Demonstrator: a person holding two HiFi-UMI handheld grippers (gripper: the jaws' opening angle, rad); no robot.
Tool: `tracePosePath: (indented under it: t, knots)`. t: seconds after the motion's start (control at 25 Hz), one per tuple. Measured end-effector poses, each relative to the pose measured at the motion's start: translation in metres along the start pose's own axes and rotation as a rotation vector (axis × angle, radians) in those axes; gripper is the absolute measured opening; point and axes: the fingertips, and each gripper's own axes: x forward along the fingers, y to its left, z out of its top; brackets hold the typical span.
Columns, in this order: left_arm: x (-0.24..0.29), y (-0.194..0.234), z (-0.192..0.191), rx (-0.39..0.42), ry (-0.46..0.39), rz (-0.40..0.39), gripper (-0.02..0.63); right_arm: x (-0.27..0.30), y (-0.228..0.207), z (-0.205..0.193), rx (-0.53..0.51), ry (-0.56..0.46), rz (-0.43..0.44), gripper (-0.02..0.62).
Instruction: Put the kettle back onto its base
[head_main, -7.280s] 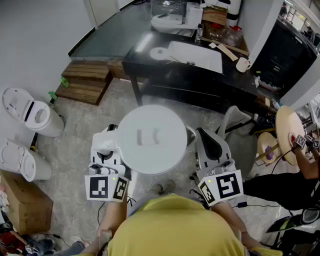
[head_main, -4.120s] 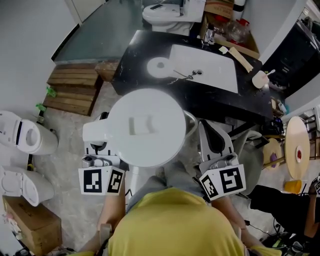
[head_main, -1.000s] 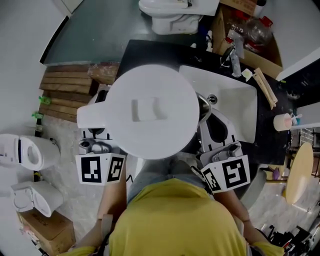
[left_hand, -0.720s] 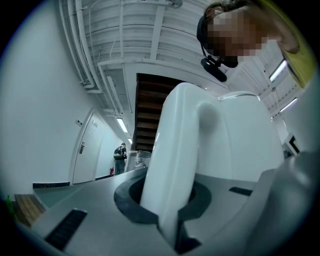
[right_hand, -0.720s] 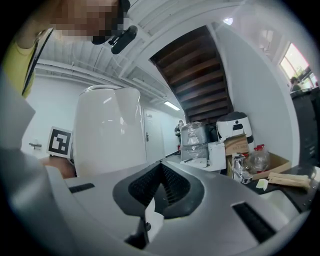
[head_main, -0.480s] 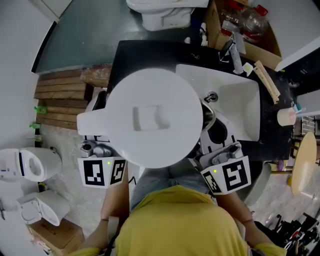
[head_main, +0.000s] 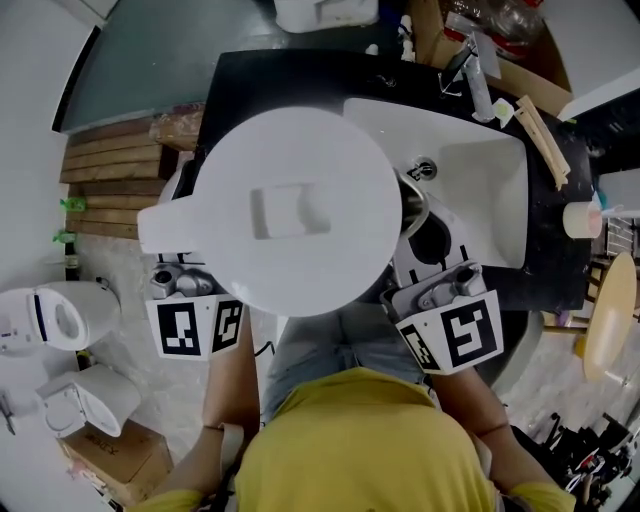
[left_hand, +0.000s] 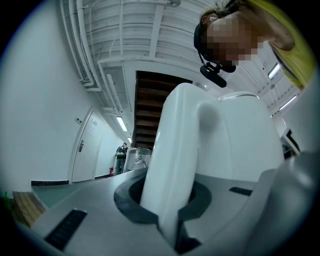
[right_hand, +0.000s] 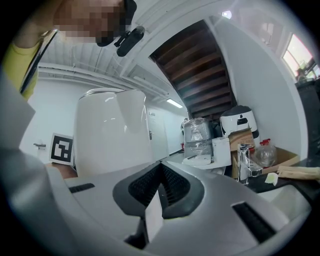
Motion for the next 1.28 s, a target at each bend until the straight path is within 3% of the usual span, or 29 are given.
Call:
tracePosePath:
  t: [0.68,1.28]
  knots:
    - [0.001,0.002,-0.027,0.035,0.026,-0.004,0.038,0.011,-0.004,-0.026,0.008,0.012,-0.005,0.015]
    - [0.001,0.008,-0.05,-0.004,0.056,-0.014,0.038,0.015,-0.006,-0.039,0.009,0.028,-0.024,0.015]
